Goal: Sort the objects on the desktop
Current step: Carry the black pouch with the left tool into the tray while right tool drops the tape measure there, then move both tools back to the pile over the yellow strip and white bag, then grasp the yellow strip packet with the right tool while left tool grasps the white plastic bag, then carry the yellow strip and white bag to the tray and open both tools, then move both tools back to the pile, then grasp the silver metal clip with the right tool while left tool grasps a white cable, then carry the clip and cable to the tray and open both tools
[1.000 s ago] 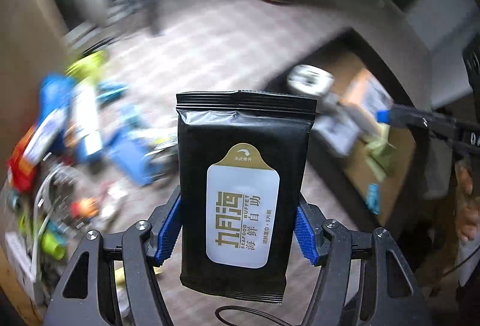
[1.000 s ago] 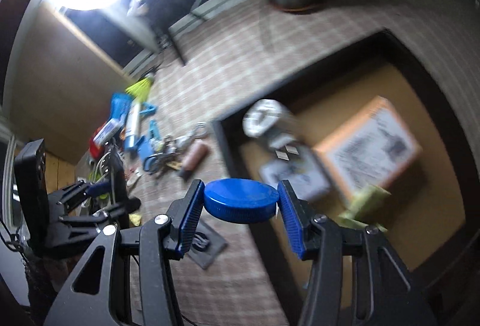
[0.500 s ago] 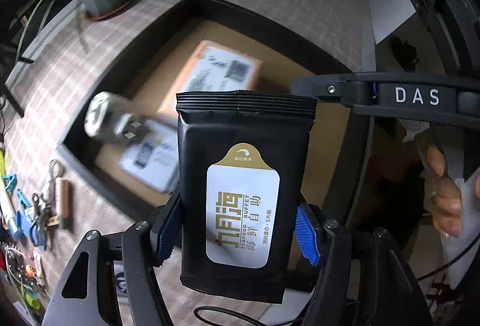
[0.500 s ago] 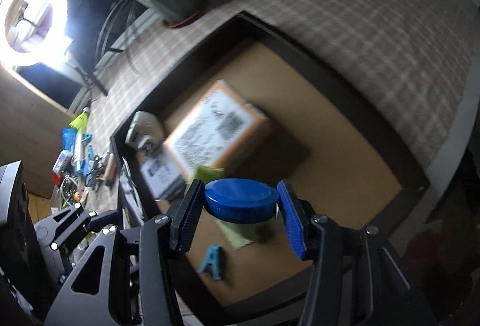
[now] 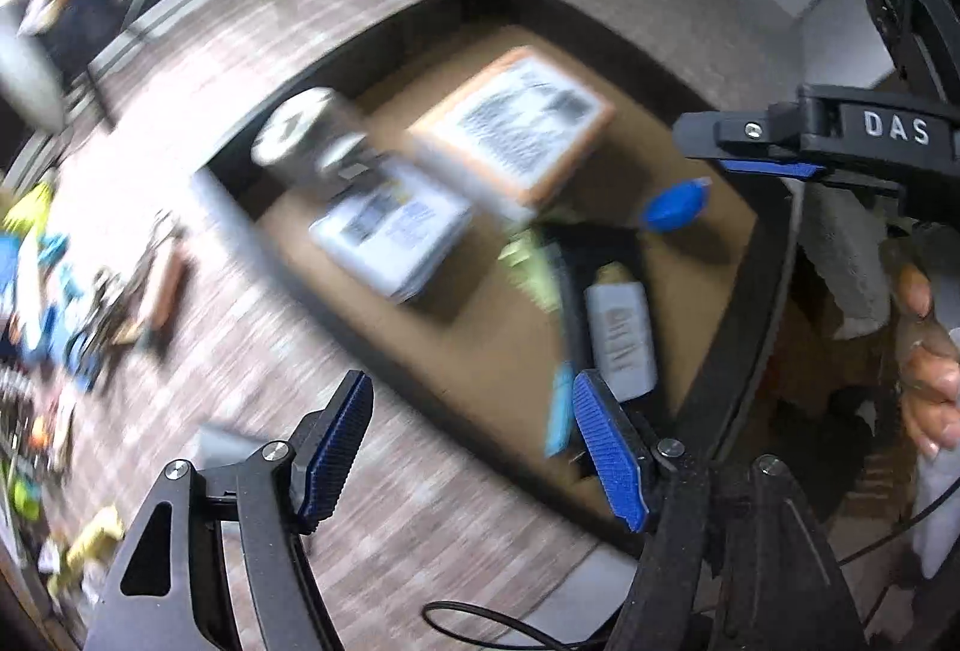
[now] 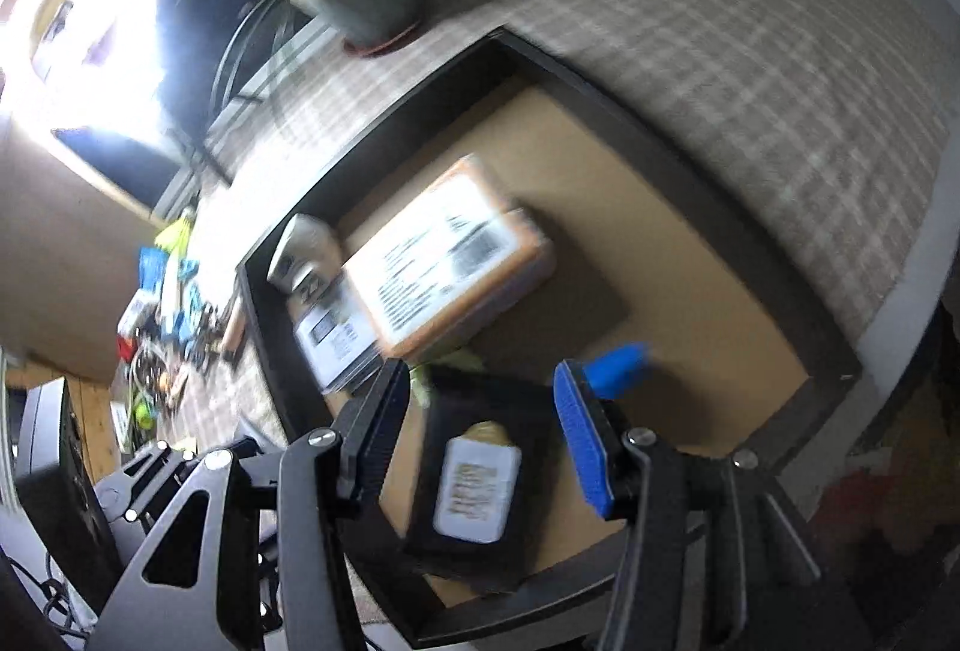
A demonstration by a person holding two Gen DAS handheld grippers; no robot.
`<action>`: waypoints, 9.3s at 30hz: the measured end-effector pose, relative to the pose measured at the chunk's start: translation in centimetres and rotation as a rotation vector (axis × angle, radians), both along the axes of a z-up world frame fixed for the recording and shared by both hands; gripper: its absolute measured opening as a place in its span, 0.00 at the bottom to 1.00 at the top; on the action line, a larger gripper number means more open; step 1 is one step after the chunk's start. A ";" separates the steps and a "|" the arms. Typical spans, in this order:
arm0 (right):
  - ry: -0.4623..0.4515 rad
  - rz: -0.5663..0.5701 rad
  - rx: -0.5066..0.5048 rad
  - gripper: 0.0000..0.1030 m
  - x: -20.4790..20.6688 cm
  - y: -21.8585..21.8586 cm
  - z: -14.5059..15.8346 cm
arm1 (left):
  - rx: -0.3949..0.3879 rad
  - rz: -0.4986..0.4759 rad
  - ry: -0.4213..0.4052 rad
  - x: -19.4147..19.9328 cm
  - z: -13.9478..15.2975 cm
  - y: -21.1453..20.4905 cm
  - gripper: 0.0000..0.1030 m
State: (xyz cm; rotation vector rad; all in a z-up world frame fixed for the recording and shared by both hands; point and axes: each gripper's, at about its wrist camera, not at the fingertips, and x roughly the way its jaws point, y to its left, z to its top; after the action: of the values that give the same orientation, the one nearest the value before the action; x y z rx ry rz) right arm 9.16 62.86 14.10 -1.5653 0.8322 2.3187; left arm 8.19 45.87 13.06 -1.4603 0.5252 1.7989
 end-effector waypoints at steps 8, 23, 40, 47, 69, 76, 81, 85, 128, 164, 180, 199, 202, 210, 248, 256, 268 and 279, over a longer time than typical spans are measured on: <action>0.014 0.212 0.022 0.48 -4.0 -8.7 0.2 | -0.008 0.263 -0.001 -4.9 -0.4 -11.7 0.65; -0.020 0.684 0.080 0.48 -11.4 -27.5 -0.5 | 0.001 0.733 -0.049 -7.1 -2.9 -33.4 0.66; -0.078 1.149 0.082 0.46 -17.9 -46.9 -4.8 | 0.098 1.032 -0.144 -8.5 -6.5 -42.2 0.66; -0.143 1.220 0.106 0.45 -19.6 -50.1 -8.8 | 0.118 1.032 -0.133 -7.9 -7.6 -41.8 0.66; -0.186 1.150 0.041 0.16 -18.9 -43.5 -9.9 | -0.014 0.875 -0.067 -8.7 -8.4 -37.7 0.67; -0.169 1.051 -0.007 0.16 -17.4 -39.9 -9.6 | -0.056 0.820 -0.005 -8.9 -9.0 -35.3 0.52; -0.150 0.976 -0.054 0.15 -16.0 -37.8 -9.2 | -0.061 0.809 0.010 -8.5 -8.9 -35.0 0.26; -0.116 0.926 -0.090 0.15 -16.1 -35.1 -8.1 | -0.028 0.812 -0.013 -8.1 -8.5 -35.1 0.25; 0.206 0.138 0.059 0.11 0.9 -0.1 4.8 | 0.153 0.141 0.009 -4.4 -0.4 -0.6 0.25; 0.128 0.329 0.050 0.39 -4.9 -6.1 3.4 | 0.086 0.372 0.089 -8.5 1.0 -9.7 0.66; 0.110 0.613 0.011 0.39 -15.4 -19.1 1.8 | 0.043 0.719 0.102 -17.8 -0.3 -25.9 0.47; -0.156 0.663 -0.022 0.39 -23.0 -28.4 -9.2 | 0.049 0.872 -0.030 -25.5 -6.7 -33.3 0.35; -0.171 0.656 -0.013 0.39 -23.4 -29.0 -9.7 | 0.059 0.863 -0.043 -26.1 -7.2 -33.3 0.32; -0.189 0.633 0.017 0.34 -24.6 -29.8 -10.3 | 0.076 0.825 -0.061 -26.4 -8.1 -32.6 0.09; -0.079 0.696 0.055 0.02 -21.1 -28.8 -6.4 | 0.322 0.741 0.000 -19.6 0.0 -30.2 0.03; -0.083 0.685 0.056 0.02 -18.8 -27.0 -6.5 | 0.345 0.650 0.025 -18.6 2.2 -26.8 0.03; -0.050 0.565 0.109 0.05 -15.7 -18.3 -2.3 | 0.358 0.506 -0.003 -16.0 3.4 -20.8 0.03; -0.066 0.259 0.175 0.19 -8.2 -2.9 -0.5 | 0.385 0.191 -0.106 -11.2 3.9 -6.3 0.03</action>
State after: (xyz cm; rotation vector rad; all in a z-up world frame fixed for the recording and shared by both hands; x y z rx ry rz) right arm 0.97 59.97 13.63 -1.7489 0.4186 2.4189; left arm -3.04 39.61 16.99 -1.3576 -0.0195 1.8317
